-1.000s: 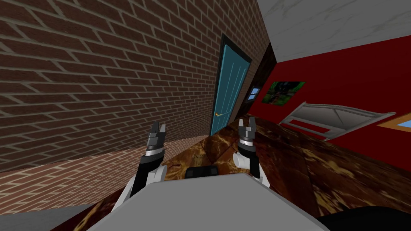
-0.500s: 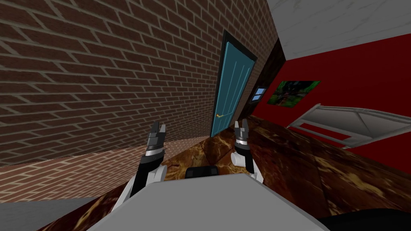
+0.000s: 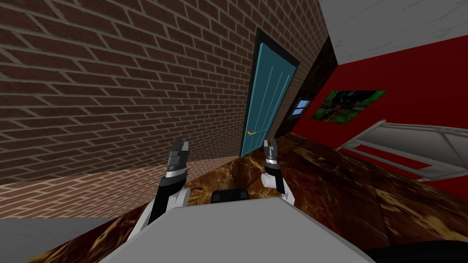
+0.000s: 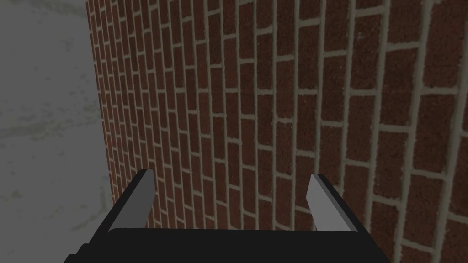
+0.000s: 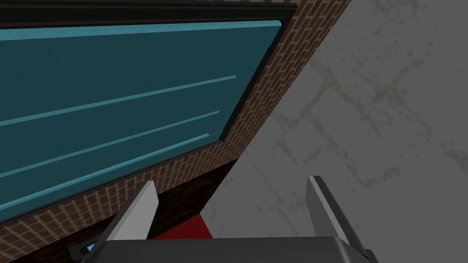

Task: Pull the door open

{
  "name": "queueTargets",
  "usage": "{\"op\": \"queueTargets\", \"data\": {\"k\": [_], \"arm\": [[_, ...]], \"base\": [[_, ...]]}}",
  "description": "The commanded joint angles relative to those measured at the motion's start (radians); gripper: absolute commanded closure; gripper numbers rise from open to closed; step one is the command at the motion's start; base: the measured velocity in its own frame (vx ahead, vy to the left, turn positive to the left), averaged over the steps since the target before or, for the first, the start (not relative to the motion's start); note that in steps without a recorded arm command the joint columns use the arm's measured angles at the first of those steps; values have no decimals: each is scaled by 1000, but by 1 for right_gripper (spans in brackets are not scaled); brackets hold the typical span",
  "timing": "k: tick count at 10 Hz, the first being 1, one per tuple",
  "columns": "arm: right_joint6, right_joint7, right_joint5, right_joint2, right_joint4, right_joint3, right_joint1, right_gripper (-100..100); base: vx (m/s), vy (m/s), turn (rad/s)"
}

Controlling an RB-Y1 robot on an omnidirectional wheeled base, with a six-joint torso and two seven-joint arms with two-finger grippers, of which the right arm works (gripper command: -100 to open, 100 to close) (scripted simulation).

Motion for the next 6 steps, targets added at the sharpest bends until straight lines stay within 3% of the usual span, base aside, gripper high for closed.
{"op": "queueTargets", "data": {"k": [1, 6], "arm": [[-2, -10, 1, -9, 48, -2, -18, -100], [-19, -33, 6, -28, 187, -3, -72, -100]], "base": [[56, -81, 114], [57, -94, 107]]}}
